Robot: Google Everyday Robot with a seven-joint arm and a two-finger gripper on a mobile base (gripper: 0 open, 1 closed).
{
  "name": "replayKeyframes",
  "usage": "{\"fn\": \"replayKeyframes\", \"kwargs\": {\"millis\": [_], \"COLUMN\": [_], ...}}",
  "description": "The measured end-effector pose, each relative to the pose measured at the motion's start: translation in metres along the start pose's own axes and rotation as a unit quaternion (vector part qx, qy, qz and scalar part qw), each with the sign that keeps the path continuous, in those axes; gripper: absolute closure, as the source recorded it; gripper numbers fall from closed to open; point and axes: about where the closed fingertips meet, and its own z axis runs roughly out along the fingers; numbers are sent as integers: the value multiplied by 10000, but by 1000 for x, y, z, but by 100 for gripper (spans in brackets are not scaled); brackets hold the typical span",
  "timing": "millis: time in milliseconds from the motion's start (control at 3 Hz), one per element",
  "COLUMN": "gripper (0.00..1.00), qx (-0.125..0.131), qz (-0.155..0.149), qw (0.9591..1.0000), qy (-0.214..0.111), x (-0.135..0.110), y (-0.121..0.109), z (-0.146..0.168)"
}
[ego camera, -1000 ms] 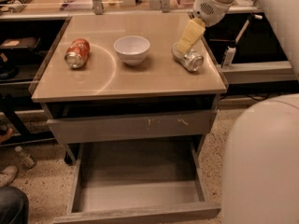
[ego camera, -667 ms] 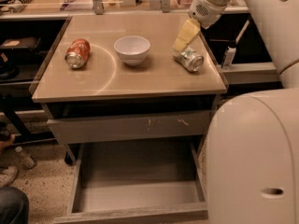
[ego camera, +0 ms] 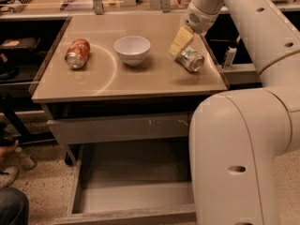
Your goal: Place 7up can into middle drawer
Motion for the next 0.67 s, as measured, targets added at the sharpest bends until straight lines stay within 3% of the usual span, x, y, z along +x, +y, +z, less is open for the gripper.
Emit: {"fn": "replayKeyframes", "kwargs": {"millis": [667], "gripper": [0], "qx": [34], "qz": [70], "qw": [9996], "qy": [281], "x": [2], "y": [-11], "z": [32]}}
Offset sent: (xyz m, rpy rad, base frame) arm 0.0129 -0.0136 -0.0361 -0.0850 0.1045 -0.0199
